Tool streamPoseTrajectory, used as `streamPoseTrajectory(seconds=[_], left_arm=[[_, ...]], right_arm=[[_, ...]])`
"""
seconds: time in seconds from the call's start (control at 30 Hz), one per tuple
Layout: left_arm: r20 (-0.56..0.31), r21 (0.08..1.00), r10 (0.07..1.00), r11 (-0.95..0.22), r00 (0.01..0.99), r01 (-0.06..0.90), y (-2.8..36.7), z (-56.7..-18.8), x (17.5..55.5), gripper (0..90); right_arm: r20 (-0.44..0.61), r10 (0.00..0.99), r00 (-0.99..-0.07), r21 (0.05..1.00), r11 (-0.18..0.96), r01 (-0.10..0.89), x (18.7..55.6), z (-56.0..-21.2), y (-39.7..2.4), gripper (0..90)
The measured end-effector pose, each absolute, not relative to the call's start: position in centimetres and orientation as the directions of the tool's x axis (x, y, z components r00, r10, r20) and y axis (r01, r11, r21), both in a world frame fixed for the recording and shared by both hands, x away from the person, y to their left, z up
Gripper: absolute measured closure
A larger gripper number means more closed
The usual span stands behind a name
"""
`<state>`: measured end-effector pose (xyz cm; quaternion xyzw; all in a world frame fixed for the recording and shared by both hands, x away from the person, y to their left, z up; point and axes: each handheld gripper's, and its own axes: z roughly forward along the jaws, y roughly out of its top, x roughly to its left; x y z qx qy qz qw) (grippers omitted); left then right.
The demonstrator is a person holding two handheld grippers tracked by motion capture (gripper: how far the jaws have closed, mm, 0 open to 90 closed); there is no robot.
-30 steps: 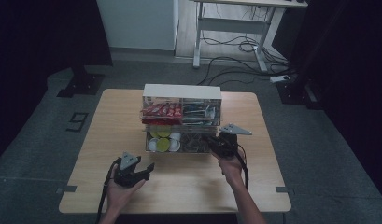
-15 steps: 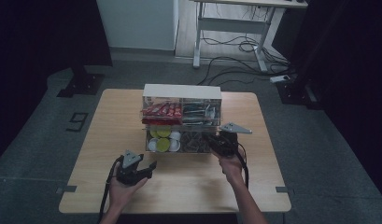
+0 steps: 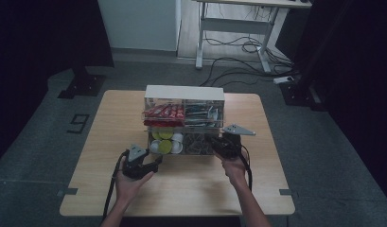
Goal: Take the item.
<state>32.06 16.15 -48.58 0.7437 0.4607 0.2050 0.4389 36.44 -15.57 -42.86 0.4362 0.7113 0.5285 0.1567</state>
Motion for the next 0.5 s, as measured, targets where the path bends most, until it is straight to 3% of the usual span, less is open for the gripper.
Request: streamPoseTrajectory(seconds=[0.5], left_arm=[[-0.113, 0.847, 0.862, -0.176, 0.494, 0.501, 14.6, -48.6, 33.7, 37.4]], right_arm=[[0.234, 0.787, -0.571, 0.887, 0.068, 0.457, 36.5, -42.9, -15.5, 89.1]])
